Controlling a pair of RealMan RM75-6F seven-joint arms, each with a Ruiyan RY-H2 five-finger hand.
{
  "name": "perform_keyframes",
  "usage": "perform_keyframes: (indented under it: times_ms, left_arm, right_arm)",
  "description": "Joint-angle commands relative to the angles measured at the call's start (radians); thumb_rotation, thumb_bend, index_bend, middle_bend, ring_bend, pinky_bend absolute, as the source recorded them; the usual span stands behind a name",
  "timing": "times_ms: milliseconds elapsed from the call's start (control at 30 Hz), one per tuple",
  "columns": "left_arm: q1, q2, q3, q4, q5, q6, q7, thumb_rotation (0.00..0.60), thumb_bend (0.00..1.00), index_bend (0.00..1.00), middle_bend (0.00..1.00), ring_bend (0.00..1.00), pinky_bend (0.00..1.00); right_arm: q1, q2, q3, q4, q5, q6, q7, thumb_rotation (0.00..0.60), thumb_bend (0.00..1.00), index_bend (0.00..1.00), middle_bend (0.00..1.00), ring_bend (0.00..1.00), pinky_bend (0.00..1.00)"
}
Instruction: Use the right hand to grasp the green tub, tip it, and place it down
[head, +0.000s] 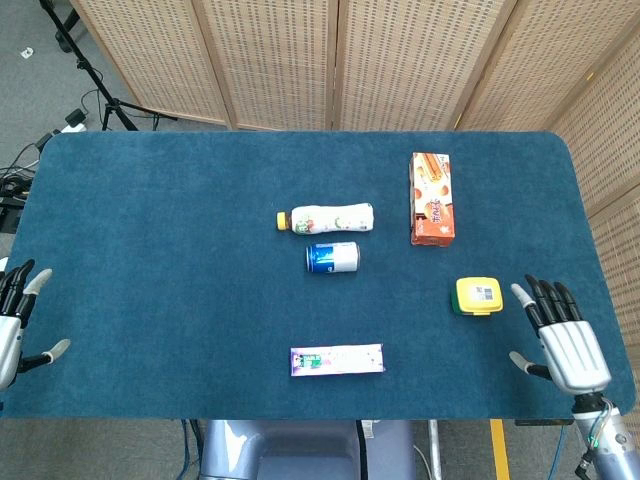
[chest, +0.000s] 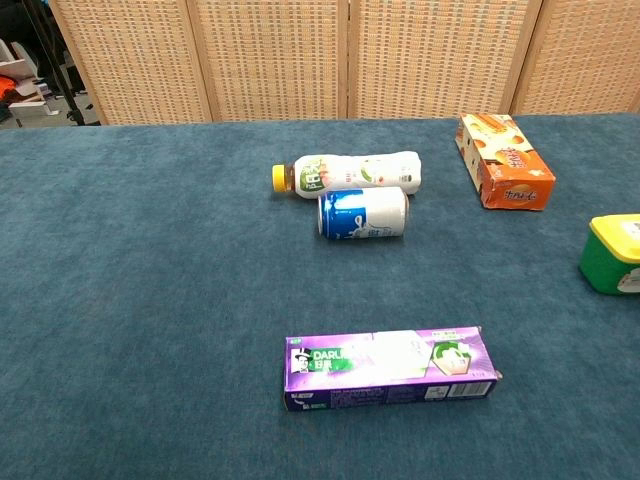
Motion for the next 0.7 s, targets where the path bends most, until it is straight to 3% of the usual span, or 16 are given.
perform_keyframes:
  times_ms: [33,367,700]
  left_arm:
    - [-0.005,0.003,-0.004,0.000,-0.014,-0.015,-0.006,0.600,0.00,0.00,0.00,0.00,0.00]
    - [-0.009,0.012,-0.011,0.001,-0.033,-0.031,-0.031,0.600,0.00,0.00,0.00,0.00,0.00]
    - [-0.012,0.012,-0.014,0.005,-0.042,-0.040,-0.036,0.600,0.00,0.00,0.00,0.00,0.00]
  right_arm:
    - [0.110,0.050,0.000,0.015,0.004,-0.173,0.026,0.600,0.00,0.00,0.00,0.00,0.05]
    - [0.281,0.058,0.019,0.051,0.080,-0.468,-0.129,0.600,0.00,0.00,0.00,0.00,0.05]
    - [0.357,0.007,0.042,0.124,0.195,-0.601,-0.241,0.600,0.00,0.00,0.00,0.00,0.05]
